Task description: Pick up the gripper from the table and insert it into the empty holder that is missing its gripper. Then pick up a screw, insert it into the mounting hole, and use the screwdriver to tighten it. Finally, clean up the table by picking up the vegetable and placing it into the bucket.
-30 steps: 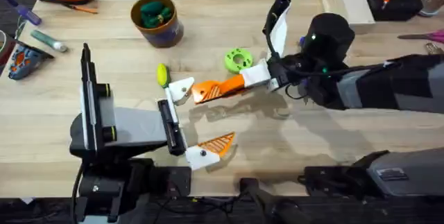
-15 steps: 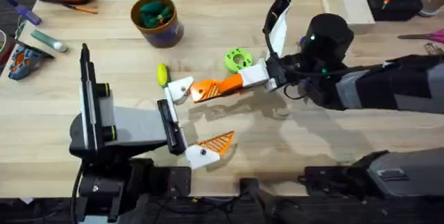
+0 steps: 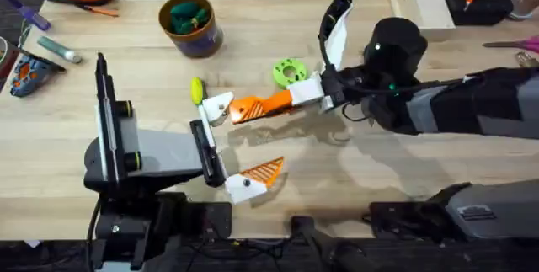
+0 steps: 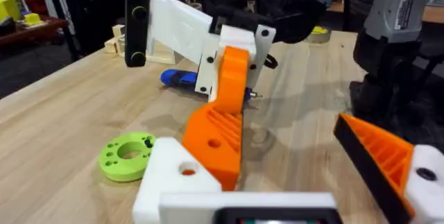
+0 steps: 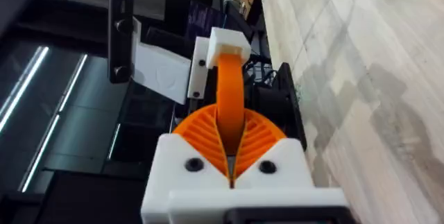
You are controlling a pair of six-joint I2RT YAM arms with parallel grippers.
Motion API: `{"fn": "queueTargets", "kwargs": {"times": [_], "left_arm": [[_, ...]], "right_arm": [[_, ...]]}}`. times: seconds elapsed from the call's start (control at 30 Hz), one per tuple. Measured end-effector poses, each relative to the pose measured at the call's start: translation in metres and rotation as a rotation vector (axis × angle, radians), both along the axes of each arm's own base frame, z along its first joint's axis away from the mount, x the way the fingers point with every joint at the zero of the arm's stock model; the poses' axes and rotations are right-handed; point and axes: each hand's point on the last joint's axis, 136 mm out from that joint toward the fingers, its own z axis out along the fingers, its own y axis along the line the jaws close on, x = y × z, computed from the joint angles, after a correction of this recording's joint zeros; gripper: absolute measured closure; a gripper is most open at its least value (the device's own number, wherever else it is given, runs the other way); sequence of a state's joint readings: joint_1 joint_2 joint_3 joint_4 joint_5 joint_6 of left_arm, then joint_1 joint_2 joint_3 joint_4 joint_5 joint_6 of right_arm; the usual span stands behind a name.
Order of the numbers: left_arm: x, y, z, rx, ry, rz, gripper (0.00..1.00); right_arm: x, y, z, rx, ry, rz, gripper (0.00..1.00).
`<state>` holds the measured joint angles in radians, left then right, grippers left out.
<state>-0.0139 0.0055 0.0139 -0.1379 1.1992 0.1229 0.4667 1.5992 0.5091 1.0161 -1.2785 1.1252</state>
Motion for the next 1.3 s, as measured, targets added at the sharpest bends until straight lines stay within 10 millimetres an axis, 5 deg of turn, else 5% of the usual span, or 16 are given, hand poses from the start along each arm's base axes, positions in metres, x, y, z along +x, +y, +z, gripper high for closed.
{"fn": "queueTargets", "kwargs": {"times": [1.3], "left_arm": [[-0.001,0.0,0.0,-0.003,0.005,-0.006,0.015]], "right_arm": [[0.002,0.012,0.006,-0.021,0.089,-0.012,0.991]]}}
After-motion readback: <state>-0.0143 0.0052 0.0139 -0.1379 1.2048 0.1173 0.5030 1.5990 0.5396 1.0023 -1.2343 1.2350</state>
